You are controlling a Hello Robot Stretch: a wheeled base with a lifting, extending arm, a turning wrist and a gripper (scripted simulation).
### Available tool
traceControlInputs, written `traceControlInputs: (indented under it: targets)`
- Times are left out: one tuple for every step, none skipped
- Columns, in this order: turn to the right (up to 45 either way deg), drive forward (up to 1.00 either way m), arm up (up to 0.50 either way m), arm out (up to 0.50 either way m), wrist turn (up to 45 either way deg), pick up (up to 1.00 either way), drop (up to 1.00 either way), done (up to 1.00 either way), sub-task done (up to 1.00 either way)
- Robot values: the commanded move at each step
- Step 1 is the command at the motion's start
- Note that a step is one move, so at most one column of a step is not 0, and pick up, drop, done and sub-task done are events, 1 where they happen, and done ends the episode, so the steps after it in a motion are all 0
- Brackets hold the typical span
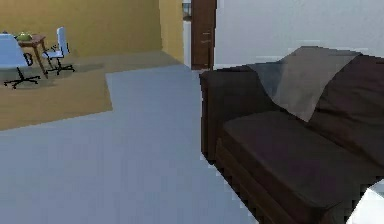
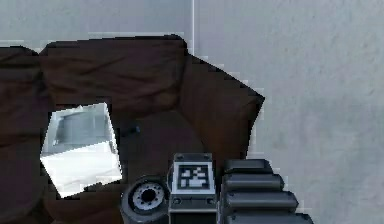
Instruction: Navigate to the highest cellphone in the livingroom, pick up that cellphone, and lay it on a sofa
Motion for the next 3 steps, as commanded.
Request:
traceControlInputs:
  targets:
    - [0.0, 0.35, 0.0, 0.0, 0.0, 0.0, 0.0, 0.0, 0.0]
    - [-45.0, 0.0, 0.0, 0.0, 0.0, 0.0, 0.0, 0.0, 0.0]
    - [-3.0, 0.0, 0.0, 0.0, 0.0, 0.0, 0.0, 0.0, 0.0]
